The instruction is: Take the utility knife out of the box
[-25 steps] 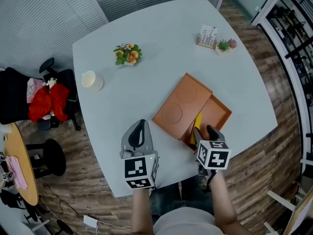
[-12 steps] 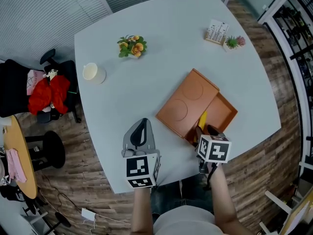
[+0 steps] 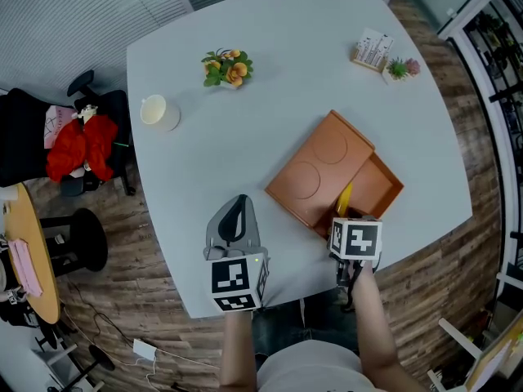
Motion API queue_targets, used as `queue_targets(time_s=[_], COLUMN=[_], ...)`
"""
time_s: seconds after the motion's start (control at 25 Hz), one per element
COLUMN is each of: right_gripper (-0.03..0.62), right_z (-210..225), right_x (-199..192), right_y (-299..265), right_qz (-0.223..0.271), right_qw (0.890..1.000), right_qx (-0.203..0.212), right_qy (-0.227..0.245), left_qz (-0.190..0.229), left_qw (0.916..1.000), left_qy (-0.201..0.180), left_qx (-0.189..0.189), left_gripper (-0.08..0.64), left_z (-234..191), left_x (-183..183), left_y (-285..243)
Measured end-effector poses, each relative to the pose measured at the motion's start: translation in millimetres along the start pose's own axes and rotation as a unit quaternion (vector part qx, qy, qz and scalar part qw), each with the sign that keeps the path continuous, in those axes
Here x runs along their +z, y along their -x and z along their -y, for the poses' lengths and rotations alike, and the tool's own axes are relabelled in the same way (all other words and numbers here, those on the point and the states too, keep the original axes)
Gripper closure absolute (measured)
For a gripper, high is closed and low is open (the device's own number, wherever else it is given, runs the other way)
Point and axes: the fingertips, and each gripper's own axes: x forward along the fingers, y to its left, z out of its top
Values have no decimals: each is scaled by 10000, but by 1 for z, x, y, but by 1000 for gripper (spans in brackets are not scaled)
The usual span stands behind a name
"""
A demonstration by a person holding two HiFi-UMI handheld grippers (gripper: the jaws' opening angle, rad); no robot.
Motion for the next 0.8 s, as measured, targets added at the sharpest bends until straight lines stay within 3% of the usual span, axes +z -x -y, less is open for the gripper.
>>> queue_targets(time_s=[0.32,0.48,0.8], right_gripper=[382,390,408], right_z=[-3,1,-2], right_x=[-1,-1,-1], right_y=[-10,-16,-15], right_qz=[-446,-667,-734], right_qw=[9989,9968,9955], right_qx=[-77,-346,-338], right_qy=[141,265,490], left_qz=[5,3,20], left_qw=[9999,9999,9999], left_qy=[79,112,144], left_qx=[70,60,17], left_gripper=[560,560,560], left_z=[-8,-7,-6], left_x=[-2,-3,-2], left_y=[3,2,4])
